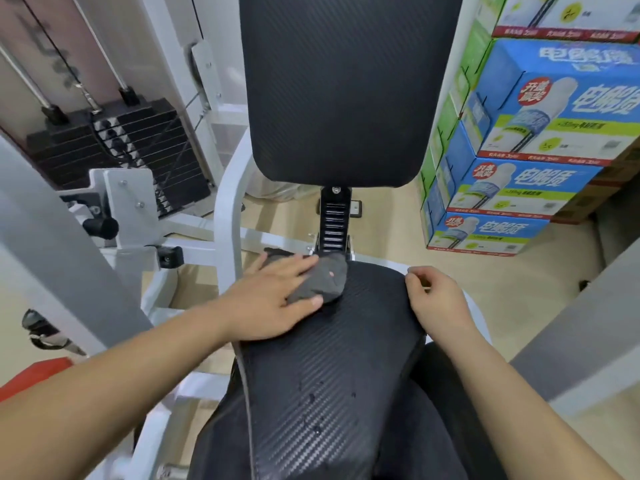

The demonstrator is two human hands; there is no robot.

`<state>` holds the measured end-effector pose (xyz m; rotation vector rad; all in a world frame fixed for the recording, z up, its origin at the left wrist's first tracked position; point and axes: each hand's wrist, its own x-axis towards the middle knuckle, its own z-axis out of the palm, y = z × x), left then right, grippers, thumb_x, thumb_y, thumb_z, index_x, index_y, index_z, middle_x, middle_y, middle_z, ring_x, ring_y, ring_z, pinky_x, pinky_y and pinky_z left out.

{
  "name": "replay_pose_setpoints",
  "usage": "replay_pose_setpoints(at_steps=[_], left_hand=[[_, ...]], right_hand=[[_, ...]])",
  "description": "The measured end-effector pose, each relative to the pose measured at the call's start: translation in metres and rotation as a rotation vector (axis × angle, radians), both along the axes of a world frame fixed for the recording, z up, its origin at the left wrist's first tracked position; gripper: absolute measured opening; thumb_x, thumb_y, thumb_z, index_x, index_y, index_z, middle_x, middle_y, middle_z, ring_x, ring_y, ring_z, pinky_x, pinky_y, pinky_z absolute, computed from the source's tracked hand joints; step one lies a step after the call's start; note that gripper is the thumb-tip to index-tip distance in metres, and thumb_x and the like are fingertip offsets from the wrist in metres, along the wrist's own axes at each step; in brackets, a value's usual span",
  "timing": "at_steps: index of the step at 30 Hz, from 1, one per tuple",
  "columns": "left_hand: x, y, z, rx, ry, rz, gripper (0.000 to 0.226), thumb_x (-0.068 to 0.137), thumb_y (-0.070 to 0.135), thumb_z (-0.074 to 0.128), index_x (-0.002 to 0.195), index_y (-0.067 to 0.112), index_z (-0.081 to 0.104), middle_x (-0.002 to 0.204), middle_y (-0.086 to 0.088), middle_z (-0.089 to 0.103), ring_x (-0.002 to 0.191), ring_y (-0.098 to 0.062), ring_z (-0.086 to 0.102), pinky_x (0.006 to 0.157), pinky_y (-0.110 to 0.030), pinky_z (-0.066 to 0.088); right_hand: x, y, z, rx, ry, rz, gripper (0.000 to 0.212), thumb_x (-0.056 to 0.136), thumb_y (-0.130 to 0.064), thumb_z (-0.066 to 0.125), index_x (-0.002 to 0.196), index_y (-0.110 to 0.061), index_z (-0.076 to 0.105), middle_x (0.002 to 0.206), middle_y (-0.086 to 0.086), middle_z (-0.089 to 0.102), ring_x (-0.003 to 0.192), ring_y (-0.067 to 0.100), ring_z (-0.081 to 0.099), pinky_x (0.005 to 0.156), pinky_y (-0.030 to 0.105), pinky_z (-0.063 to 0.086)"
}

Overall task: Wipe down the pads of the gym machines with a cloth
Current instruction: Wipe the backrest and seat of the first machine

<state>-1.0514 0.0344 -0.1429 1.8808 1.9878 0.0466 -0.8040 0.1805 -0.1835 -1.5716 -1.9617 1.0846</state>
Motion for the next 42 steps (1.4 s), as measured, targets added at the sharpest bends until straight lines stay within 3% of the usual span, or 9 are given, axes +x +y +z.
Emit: replay_pose_setpoints(at_steps=[3, 6, 9, 14, 20, 25, 32, 37, 42], left_hand=[[-0.027, 0.0, -0.014, 0.035, -0.018, 0.216, 0.077, 0.087, 0.08, 0.012, 0.157, 0.052, 0.023, 0.169, 0.019, 0.02, 0.157, -0.013, 0.016, 0.126, -0.05, 0.014], [0.005, -0.034, 0.001, 0.038, -0.12, 0.216, 0.079, 0.084, 0.078, 0.011, 0.157, 0.053, 0.022, 0.167, 0.027, 0.019, 0.154, 0.003, 0.007, 0.128, -0.044, -0.002], [0.071, -0.092, 0.028, 0.128, -0.298, 0.104, 0.07, 0.092, 0.071, 0.028, 0.157, 0.048, 0.03, 0.163, 0.031, 0.024, 0.15, 0.016, 0.004, 0.127, -0.036, -0.007], [0.096, -0.105, 0.037, 0.135, -0.17, -0.229, 0.058, 0.097, 0.07, 0.034, 0.15, 0.048, 0.046, 0.167, 0.029, 0.018, 0.153, 0.008, 0.004, 0.128, -0.044, 0.0], [0.116, -0.085, 0.035, 0.087, -0.069, -0.244, 0.06, 0.096, 0.07, 0.032, 0.154, 0.058, 0.025, 0.171, 0.022, 0.002, 0.157, -0.003, -0.009, 0.125, -0.056, -0.011], [0.095, -0.048, 0.035, -0.001, -0.164, -0.346, 0.058, 0.1, 0.066, 0.037, 0.155, 0.045, 0.039, 0.17, 0.024, 0.008, 0.155, 0.003, -0.007, 0.127, -0.052, -0.007], [0.11, -0.013, 0.017, -0.011, -0.099, -0.402, 0.058, 0.1, 0.065, 0.031, 0.156, 0.057, 0.019, 0.172, 0.018, -0.001, 0.157, -0.004, -0.01, 0.123, -0.045, -0.019], [0.079, 0.062, 0.004, -0.097, -0.071, -0.327, 0.063, 0.104, 0.063, 0.029, 0.163, 0.041, 0.017, 0.171, 0.018, 0.007, 0.157, -0.005, 0.0, 0.127, -0.05, -0.007], [0.104, 0.144, -0.002, -0.167, -0.009, -0.121, 0.046, 0.104, 0.059, 0.03, 0.133, 0.034, 0.056, 0.14, 0.002, 0.059, 0.129, -0.027, 0.053, 0.107, -0.044, 0.037]], right_hand=[[-0.009, -0.006, 0.006, 0.026, 0.031, -0.016, 0.031, 0.101, -0.034, 0.058, 0.124, -0.017, 0.071, 0.112, -0.003, 0.071, 0.112, 0.02, 0.065, 0.098, 0.037, 0.05], [-0.012, -0.017, 0.002, -0.009, 0.089, -0.06, 0.033, 0.102, -0.03, 0.057, 0.13, -0.016, 0.069, 0.128, -0.001, 0.07, 0.122, 0.021, 0.062, 0.105, 0.036, 0.046], [-0.012, -0.02, -0.001, -0.04, 0.119, -0.092, 0.034, 0.102, -0.028, 0.057, 0.132, -0.017, 0.068, 0.132, -0.001, 0.068, 0.123, 0.021, 0.061, 0.11, 0.04, 0.046], [-0.013, -0.018, -0.001, -0.036, 0.113, -0.077, 0.035, 0.101, -0.026, 0.059, 0.133, -0.013, 0.065, 0.13, 0.002, 0.068, 0.116, 0.019, 0.061, 0.102, 0.032, 0.046], [-0.01, -0.019, -0.002, -0.043, 0.129, -0.056, 0.033, 0.103, -0.023, 0.056, 0.133, -0.012, 0.065, 0.117, -0.001, 0.065, 0.114, 0.019, 0.06, 0.094, 0.025, 0.039], [-0.01, -0.017, -0.005, -0.059, 0.183, -0.083, 0.03, 0.103, -0.023, 0.058, 0.13, -0.013, 0.066, 0.114, -0.006, 0.062, 0.106, 0.011, 0.054, 0.09, 0.021, 0.036], [0.012, -0.012, -0.014, -0.254, 0.406, -0.121, 0.017, 0.103, -0.027, 0.061, 0.115, -0.02, 0.072, 0.113, 0.0, 0.074, 0.11, 0.019, 0.066, 0.103, 0.036, 0.05], [0.018, -0.015, -0.01, -0.469, 0.648, -0.305, 0.019, 0.106, -0.02, 0.056, 0.113, -0.014, 0.073, 0.101, 0.003, 0.078, 0.088, 0.018, 0.071, 0.071, 0.027, 0.056], [0.035, -0.012, -0.01, -0.381, 0.573, -0.423, 0.016, 0.105, -0.025, 0.055, 0.106, -0.018, 0.07, 0.1, 0.002, 0.067, 0.091, 0.02, 0.062, 0.079, 0.038, 0.056]])
